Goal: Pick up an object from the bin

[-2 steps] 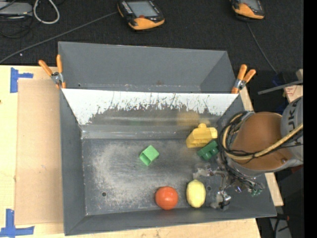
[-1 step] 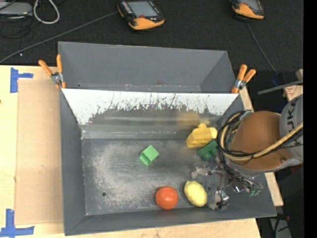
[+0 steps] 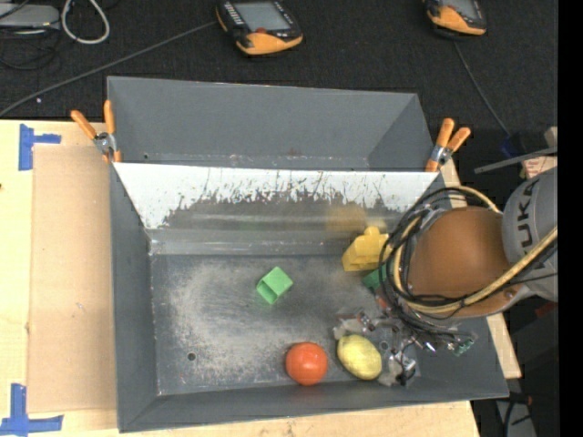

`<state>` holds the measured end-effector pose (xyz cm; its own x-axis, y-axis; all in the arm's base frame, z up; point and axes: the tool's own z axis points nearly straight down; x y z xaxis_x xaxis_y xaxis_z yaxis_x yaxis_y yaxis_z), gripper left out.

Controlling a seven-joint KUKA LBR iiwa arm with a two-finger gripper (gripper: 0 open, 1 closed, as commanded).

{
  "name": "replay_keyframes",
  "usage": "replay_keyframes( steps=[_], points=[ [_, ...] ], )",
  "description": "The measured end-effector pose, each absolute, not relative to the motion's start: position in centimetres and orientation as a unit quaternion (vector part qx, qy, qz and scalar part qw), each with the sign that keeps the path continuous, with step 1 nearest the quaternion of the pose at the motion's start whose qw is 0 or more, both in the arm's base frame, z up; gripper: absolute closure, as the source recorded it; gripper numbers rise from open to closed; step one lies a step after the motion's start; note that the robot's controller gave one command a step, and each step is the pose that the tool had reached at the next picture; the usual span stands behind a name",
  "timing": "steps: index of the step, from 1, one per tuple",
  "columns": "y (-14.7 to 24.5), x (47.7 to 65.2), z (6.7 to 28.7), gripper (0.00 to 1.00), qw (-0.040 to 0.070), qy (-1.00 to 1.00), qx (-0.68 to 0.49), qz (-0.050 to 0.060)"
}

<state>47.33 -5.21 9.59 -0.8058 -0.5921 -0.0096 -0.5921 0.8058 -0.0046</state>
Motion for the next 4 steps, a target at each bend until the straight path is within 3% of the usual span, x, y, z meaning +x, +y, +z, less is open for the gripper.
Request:
replay_keyframes(
  steps=[1, 2, 4],
  points=[
    [-4.4, 48.1, 7.9, 0.00, 0.007, 0.943, -0.333, -0.002],
    [-3.0, 48.3, 7.1, 1.00, 0.004, 0.787, -0.617, -0.001],
    [-2.8, 48.3, 7.7, 1.00, 0.003, 0.762, -0.648, 0.001]
  ],
)
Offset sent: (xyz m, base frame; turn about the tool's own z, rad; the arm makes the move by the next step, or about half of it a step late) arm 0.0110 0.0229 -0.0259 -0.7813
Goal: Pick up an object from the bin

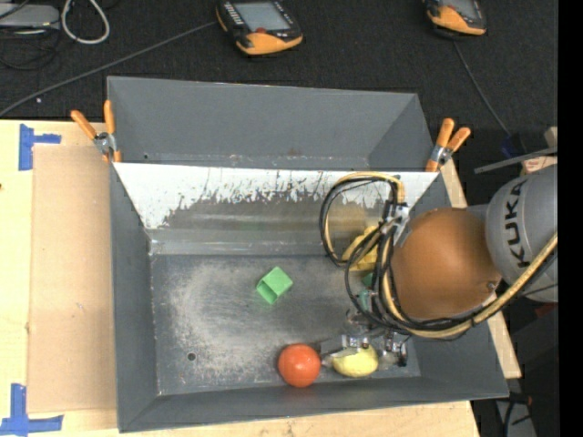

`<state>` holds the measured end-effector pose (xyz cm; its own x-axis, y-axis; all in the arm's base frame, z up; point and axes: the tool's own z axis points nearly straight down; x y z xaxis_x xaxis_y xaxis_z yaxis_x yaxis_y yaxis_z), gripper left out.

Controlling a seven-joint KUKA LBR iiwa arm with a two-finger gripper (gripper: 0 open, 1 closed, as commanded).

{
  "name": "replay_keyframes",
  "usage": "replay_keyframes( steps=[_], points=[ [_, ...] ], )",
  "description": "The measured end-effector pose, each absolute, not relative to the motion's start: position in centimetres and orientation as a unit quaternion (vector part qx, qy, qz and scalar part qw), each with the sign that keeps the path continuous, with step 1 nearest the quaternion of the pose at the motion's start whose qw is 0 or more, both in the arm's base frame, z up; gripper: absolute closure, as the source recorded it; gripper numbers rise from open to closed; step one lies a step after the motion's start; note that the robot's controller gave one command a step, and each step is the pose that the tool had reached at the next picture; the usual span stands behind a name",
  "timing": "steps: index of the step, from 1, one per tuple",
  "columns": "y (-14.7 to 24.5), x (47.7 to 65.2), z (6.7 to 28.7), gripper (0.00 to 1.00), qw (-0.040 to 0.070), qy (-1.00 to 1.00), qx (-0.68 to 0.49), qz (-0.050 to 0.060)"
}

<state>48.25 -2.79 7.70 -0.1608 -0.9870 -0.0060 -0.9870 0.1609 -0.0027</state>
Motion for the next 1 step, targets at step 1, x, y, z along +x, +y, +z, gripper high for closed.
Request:
replay_keyframes(
  steps=[1],
  points=[
    [-2.78, 48.32, 9.29, 1.00, 0.004, 0.762, -0.647, 0.000]
  ],
)
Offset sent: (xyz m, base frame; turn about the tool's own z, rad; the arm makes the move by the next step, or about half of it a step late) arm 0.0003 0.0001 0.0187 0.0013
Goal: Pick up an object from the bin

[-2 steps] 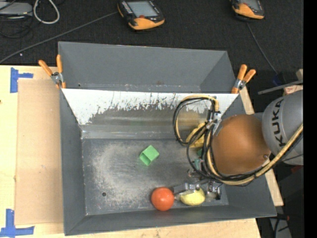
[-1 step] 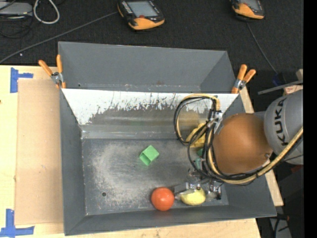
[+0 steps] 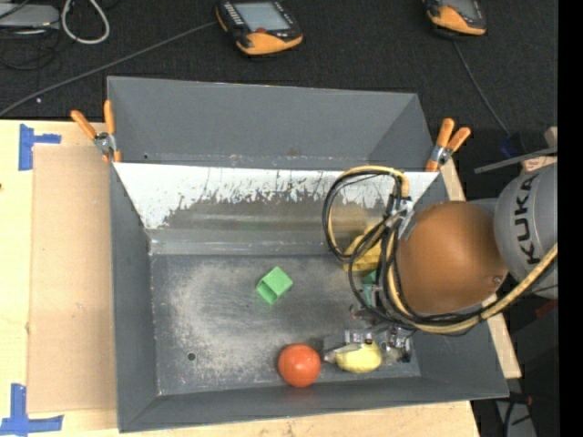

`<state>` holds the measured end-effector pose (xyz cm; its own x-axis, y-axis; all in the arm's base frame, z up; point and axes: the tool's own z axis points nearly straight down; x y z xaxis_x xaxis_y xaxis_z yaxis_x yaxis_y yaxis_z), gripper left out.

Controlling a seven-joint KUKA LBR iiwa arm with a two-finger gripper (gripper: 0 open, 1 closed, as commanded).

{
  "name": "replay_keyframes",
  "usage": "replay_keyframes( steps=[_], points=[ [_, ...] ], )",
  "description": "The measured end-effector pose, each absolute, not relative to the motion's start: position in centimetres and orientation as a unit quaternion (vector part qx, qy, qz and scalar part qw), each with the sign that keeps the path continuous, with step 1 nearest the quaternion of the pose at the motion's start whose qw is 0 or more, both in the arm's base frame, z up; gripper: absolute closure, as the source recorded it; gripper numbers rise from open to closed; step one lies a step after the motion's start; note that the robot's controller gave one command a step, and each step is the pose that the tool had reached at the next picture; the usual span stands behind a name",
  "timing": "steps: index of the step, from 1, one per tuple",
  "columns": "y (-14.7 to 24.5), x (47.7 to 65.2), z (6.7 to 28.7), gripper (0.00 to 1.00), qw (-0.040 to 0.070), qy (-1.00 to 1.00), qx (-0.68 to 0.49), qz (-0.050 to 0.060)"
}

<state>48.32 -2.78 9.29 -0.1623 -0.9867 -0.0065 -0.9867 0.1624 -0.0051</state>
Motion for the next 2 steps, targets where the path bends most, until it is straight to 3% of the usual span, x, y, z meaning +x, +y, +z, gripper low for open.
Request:
replay_keyframes(
  steps=[2],
  points=[
    [-2.7, 48.1, 12.7, 1.00, 0.002, 0.763, -0.646, 0.004]
  ],
)
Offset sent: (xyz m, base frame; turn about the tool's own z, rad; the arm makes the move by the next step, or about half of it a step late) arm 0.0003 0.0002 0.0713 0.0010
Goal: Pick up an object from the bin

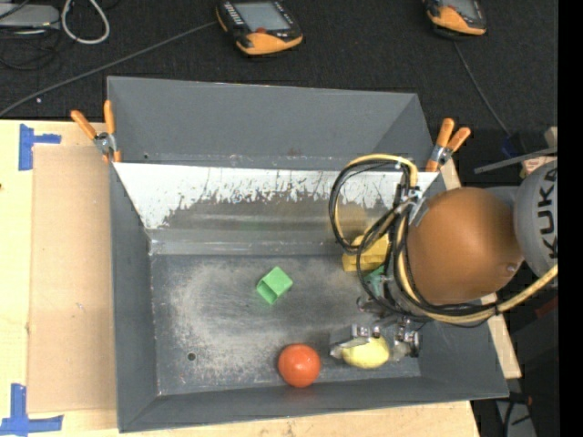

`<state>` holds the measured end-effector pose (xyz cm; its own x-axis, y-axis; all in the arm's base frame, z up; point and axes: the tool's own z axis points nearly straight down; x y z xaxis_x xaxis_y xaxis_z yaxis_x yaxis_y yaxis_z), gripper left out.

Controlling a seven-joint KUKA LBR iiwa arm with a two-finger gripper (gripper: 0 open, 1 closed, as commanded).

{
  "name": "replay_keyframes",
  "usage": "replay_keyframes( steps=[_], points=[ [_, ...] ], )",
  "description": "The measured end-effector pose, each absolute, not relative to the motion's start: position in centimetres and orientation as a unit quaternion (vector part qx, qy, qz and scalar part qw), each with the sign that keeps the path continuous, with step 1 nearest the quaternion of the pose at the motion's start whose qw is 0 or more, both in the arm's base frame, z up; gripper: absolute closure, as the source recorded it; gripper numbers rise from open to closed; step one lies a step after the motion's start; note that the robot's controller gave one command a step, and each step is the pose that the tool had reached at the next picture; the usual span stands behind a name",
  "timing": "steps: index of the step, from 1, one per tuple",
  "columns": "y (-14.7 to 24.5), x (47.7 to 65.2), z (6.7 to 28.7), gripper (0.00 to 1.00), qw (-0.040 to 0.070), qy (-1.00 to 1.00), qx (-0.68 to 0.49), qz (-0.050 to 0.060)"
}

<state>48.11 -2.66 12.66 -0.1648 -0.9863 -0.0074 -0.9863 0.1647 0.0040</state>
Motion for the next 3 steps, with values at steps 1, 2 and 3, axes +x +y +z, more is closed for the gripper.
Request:
replay_keyframes(
  steps=[1, 2, 3],
  points=[
    [-2.62, 48.26, 15.10, 1.00, 0.003, 0.764, -0.645, 0.002],
    [-2.57, 48.26, 15.75, 1.00, 0.004, 0.765, -0.644, 0.003],
    [-2.49, 48.24, 16.08, 1.00, 0.003, 0.766, -0.643, 0.004]
  ],
)
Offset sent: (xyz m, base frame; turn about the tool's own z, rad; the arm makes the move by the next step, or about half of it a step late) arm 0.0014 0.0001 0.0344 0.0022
